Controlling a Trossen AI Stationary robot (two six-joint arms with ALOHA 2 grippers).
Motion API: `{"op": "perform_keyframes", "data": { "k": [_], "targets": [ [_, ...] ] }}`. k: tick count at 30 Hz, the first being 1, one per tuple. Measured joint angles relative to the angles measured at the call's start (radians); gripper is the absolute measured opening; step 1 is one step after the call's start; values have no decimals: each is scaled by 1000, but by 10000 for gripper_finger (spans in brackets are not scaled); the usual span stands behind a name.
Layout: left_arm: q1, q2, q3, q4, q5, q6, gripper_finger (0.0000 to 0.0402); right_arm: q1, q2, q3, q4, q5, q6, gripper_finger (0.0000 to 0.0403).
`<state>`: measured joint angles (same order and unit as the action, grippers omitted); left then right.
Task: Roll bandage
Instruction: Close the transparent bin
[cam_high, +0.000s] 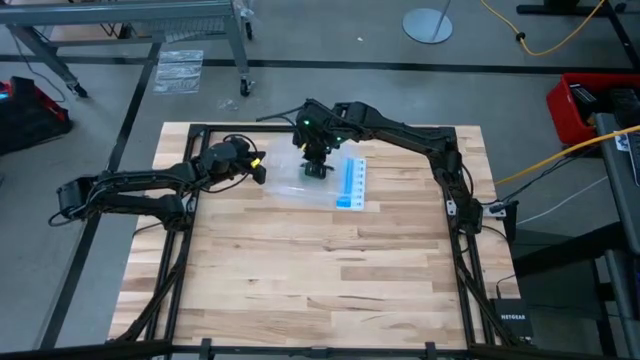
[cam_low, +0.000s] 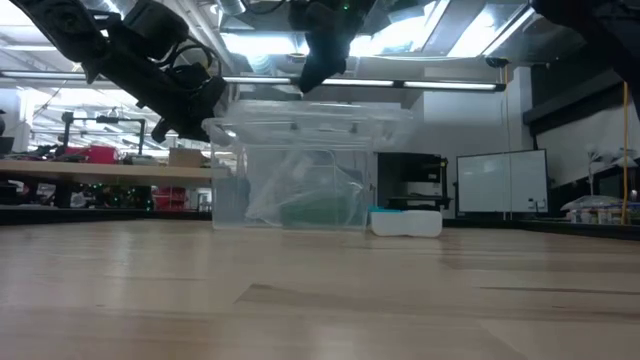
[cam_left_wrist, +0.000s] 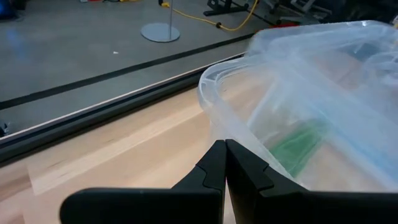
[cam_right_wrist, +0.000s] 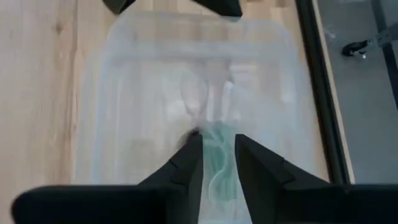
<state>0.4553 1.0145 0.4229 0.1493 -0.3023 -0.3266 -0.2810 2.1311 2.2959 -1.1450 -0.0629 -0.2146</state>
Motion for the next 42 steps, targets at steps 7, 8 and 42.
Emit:
{"op": "perform_keyframes", "data": {
  "k": [7,8,42],
  "targets": [
    [0,0,0,-2,-1,11,3,0,0,0,74,1,0,103],
    [0,0,0,-2,-1,17,3,0,0,0,85,1,0,104],
    [10,-39,2,21,-34,-35,3,-3,-167,59,-426,175,141,106]
  ]
}}
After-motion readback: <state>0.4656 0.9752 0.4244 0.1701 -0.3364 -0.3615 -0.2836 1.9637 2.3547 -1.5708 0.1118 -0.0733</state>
